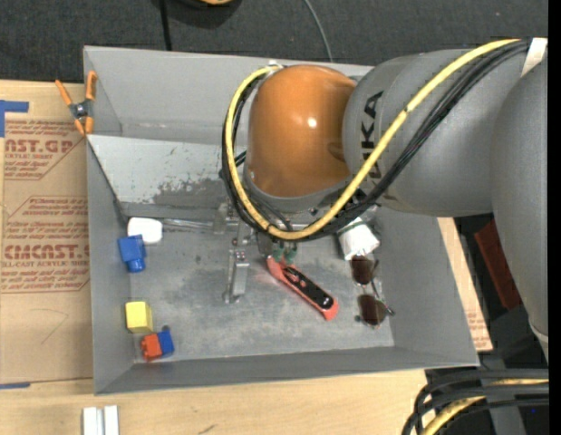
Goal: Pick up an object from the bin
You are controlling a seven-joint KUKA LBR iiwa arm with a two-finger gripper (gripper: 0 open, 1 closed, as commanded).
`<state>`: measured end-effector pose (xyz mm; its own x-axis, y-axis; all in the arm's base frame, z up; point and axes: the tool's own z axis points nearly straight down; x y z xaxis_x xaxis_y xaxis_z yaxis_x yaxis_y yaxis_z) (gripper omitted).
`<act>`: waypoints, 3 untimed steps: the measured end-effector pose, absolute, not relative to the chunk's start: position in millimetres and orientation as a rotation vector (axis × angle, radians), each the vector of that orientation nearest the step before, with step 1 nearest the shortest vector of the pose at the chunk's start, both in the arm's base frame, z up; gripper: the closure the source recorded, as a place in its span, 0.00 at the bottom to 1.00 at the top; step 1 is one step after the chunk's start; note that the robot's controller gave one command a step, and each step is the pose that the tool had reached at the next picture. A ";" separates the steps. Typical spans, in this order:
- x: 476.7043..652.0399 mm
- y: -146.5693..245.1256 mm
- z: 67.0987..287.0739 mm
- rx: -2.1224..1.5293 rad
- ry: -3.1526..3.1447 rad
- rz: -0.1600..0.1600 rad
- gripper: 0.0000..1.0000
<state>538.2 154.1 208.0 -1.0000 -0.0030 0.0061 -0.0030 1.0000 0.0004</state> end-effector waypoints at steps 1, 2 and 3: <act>539.6 153.3 212.8 0.002 -3.143 -0.002 0.00; 553.0 114.1 197.4 0.023 -3.143 -0.006 0.00; 566.3 78.1 141.5 0.188 -3.143 -0.001 0.00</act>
Offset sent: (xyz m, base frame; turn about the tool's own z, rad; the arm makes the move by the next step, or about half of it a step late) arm 0.0371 -0.1170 -0.0387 -0.0127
